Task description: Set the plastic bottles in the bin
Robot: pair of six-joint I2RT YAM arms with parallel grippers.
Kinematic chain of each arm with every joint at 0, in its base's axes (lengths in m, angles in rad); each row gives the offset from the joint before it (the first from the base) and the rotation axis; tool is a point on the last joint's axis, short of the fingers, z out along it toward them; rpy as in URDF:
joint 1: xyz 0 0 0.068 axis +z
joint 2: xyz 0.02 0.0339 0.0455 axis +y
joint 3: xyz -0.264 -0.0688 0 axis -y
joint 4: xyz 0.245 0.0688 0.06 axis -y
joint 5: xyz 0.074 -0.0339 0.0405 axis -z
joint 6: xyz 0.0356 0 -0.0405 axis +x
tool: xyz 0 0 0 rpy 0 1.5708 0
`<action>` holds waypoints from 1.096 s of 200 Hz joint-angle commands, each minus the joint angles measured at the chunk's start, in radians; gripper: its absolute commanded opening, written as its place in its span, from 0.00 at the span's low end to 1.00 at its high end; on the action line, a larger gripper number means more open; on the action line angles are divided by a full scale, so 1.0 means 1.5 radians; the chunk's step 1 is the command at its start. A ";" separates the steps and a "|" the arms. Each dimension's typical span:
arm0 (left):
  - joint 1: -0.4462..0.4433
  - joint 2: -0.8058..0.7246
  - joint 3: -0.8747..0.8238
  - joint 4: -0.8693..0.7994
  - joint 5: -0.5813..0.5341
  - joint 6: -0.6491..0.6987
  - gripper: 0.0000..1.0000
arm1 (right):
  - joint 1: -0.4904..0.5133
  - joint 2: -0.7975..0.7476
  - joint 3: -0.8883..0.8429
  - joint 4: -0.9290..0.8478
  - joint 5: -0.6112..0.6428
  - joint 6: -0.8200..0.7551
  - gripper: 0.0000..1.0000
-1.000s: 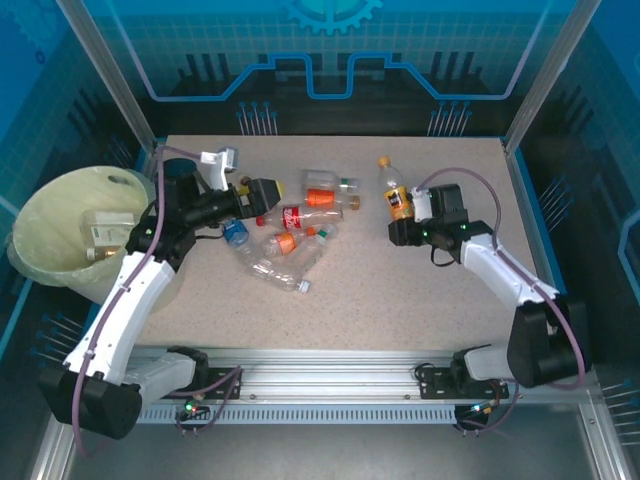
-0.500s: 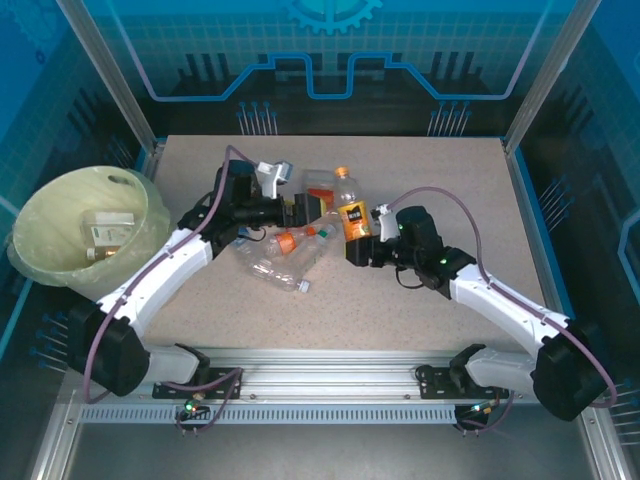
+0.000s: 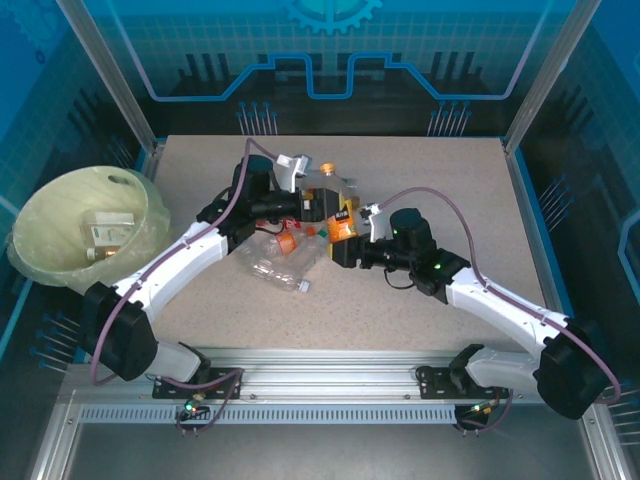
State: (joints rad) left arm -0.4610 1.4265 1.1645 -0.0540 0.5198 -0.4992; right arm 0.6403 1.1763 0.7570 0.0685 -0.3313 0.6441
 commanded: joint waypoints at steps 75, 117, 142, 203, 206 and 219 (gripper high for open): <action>-0.001 0.013 -0.012 0.123 0.062 -0.034 0.62 | 0.028 0.035 0.019 0.075 -0.038 -0.004 0.51; -0.001 -0.024 -0.031 0.095 -0.019 -0.004 0.56 | 0.029 0.035 0.033 0.035 -0.030 -0.050 0.63; -0.001 -0.044 -0.042 0.090 -0.047 0.012 0.55 | 0.033 0.028 0.035 0.011 -0.008 -0.086 0.73; -0.001 -0.118 -0.027 -0.031 -0.218 0.068 0.54 | 0.055 -0.042 0.026 -0.070 0.153 -0.188 1.00; -0.001 -0.123 -0.025 -0.040 -0.227 0.072 0.54 | 0.055 -0.046 0.024 -0.071 0.164 -0.191 1.00; 0.000 -0.139 -0.017 -0.076 -0.255 0.090 0.53 | 0.056 -0.060 0.020 -0.080 0.196 -0.197 1.00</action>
State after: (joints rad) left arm -0.4614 1.2980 1.1095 -0.0326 0.2962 -0.4526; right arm 0.7090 1.1530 0.7895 0.0006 -0.1951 0.4236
